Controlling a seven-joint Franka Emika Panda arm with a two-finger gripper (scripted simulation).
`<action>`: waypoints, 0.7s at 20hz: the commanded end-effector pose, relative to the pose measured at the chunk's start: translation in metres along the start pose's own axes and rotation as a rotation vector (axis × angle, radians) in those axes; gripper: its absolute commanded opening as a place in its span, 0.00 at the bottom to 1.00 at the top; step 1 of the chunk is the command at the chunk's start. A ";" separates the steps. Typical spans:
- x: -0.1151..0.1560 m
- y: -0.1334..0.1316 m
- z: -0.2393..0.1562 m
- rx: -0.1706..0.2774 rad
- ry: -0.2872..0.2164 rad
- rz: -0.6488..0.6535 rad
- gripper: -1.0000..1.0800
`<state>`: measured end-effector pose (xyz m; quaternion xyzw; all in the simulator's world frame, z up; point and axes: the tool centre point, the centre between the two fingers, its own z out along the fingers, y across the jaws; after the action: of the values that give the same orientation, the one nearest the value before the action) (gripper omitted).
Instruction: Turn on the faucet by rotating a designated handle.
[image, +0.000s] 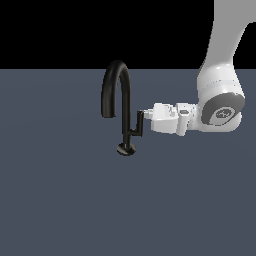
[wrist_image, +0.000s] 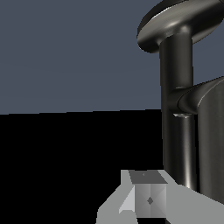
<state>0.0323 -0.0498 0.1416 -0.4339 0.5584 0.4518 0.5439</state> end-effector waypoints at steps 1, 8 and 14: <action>0.000 0.000 0.000 0.000 0.000 0.000 0.00; -0.007 0.020 0.000 0.000 0.000 0.000 0.00; -0.013 0.038 0.000 0.000 0.000 0.000 0.00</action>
<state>0.0032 -0.0433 0.1522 -0.4340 0.5600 0.4487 0.5447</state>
